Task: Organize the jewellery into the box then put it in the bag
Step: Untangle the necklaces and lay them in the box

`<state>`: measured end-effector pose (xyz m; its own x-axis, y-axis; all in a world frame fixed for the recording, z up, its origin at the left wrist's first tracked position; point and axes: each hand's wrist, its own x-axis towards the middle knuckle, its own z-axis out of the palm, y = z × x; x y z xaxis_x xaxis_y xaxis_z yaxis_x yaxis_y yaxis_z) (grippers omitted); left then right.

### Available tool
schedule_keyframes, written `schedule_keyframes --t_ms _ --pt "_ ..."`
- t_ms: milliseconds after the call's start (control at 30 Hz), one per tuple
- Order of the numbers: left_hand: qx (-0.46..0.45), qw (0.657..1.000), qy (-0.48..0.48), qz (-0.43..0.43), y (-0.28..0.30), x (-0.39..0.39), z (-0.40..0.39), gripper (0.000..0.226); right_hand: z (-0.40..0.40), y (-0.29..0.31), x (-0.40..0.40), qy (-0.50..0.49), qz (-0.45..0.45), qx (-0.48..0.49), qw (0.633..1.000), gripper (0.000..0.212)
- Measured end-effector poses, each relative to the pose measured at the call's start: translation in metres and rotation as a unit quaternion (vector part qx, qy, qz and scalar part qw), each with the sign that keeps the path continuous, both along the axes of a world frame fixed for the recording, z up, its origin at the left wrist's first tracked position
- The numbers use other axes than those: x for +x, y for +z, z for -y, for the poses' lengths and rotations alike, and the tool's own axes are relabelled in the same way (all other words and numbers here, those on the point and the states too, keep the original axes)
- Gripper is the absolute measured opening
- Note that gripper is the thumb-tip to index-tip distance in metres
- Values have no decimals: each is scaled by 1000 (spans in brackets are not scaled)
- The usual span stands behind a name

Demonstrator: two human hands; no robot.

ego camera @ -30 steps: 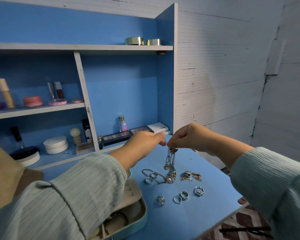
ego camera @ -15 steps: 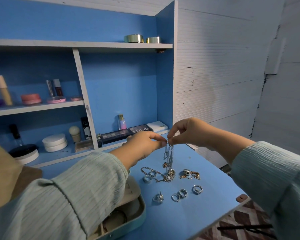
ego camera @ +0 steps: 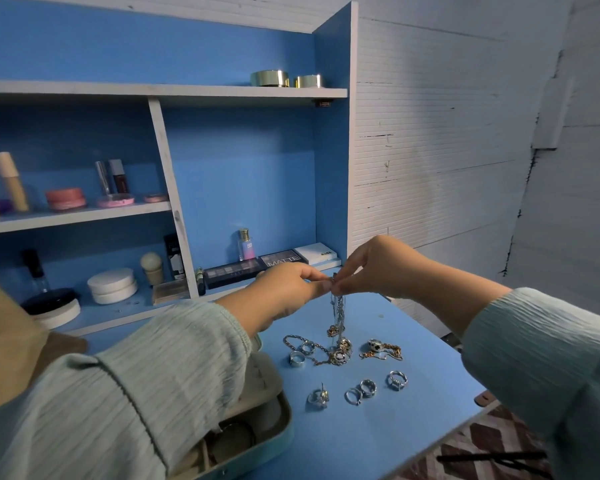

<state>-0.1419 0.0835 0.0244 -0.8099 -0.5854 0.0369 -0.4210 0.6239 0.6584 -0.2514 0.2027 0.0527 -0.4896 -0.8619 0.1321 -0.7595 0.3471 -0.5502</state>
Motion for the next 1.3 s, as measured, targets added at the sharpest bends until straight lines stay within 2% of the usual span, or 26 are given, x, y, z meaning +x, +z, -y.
schedule_keyframes --t_ms 233,367,500,600,700,933,1033,1133,1233,1300 --pt "-14 1000 -8 -3 6 7 -4 11 5 -7 1 -19 -18 -13 1000 11" --pt "-77 997 19 8 1 8 6 31 -2 -3 -4 18 -20 -13 1000 4" --pt "-30 997 37 -63 -1 14 11 44 -9 0 -12 5 37 -22 999 14" --pt "-7 993 33 -113 0 15 12 43 -9 -3 -15 -11 38 -29 999 11" --pt "27 989 16 -146 2 16 11 40 -12 -6 -18 -31 86 -58 994 9" --pt "11 985 15 -171 1 20 8 39 -16 -13 -24 -63 143 -114 981 15" --pt "-20 989 8 -149 -1 18 5 22 -14 -14 -23 -50 115 -95 988 18" --pt "-123 991 21 -38 -5 16 6 12 -14 -10 -23 -22 54 -58 997 10" --pt "-172 984 35 26 -5 13 2 13 -15 -4 -21 12 -56 21 998 5" --pt "-178 981 62 35 -4 9 -3 27 -13 -3 -19 6 -109 39 993 8"
